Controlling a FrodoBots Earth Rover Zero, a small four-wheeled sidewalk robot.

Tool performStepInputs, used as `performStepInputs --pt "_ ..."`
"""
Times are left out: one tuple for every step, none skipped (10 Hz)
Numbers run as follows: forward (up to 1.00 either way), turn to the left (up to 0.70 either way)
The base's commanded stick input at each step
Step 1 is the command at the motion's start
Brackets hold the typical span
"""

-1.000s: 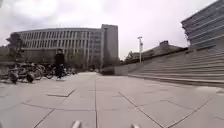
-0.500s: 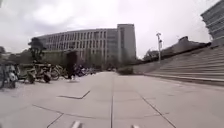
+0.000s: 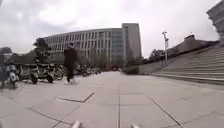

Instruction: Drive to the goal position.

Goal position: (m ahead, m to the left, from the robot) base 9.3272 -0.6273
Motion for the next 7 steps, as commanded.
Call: performStepInputs --pt "0.7 0.0" --pt "0.7 0.01" --pt "0.7 0.01" --pt "0.7 0.0" --pt "0.7 0.0" --pt "0.7 0.0" --pt "0.7 0.0"
